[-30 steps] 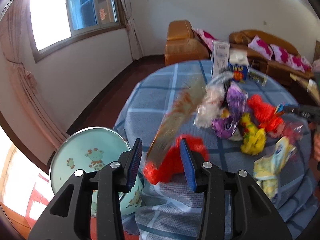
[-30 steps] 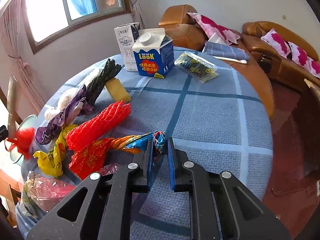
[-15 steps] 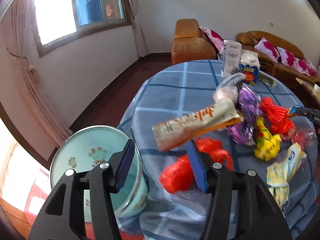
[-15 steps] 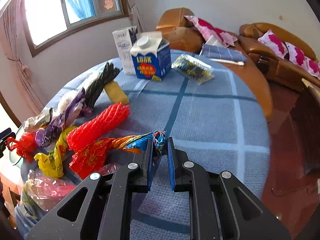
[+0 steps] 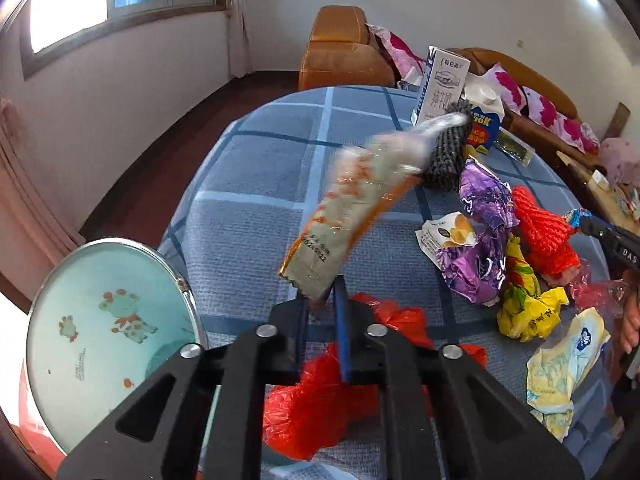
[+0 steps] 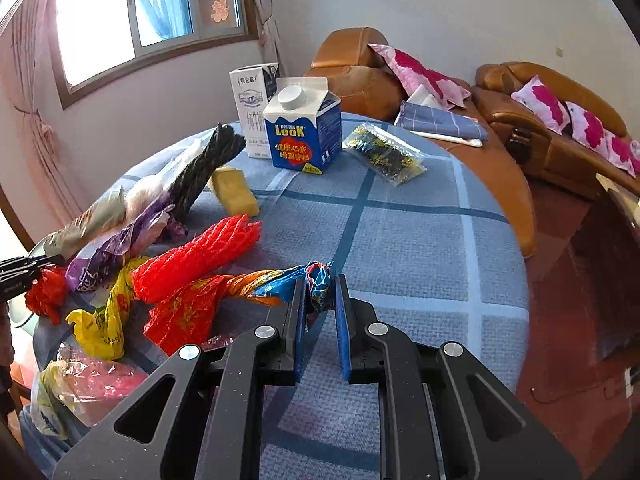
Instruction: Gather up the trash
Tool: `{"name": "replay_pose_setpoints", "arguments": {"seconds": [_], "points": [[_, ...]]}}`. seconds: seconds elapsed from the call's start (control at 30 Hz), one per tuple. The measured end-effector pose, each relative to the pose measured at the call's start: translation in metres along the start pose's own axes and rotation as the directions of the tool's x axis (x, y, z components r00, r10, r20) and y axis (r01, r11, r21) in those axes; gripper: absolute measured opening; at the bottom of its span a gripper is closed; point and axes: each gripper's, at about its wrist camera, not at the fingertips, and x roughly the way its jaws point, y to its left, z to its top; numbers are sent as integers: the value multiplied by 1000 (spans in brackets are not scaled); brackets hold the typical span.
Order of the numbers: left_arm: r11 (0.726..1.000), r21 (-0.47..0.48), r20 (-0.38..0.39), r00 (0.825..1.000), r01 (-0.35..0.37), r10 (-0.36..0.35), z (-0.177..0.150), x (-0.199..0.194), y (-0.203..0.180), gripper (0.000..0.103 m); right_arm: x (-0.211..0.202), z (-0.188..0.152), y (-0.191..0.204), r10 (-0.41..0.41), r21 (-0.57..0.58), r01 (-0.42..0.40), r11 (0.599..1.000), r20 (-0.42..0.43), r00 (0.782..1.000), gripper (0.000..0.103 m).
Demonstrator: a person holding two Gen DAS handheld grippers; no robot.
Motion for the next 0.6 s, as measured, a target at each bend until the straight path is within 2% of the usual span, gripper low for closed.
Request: {"name": "replay_pose_setpoints", "arguments": {"seconds": [0.2, 0.33, 0.43, 0.6], "points": [[999, 45, 64, 998, -16, 13, 4, -31, -8, 3, -14, 9, 7, 15, -8, -15, 1000, 42, 999, 14], [995, 100, 104, 995, -3, -7, 4, -58, -25, 3, -31, 18, 14, 33, -11, -32, 999, 78, 996, 14], [991, 134, 146, 989, -24, 4, 2, -79, -31, 3, -44, 27, 20, 41, -19, -39, 999, 111, 993, 14], [990, 130, 185, 982, -57, 32, -1, -102, -26, 3, -52, 42, 35, 53, -46, -47, 998, 143, 988, 14]]}}
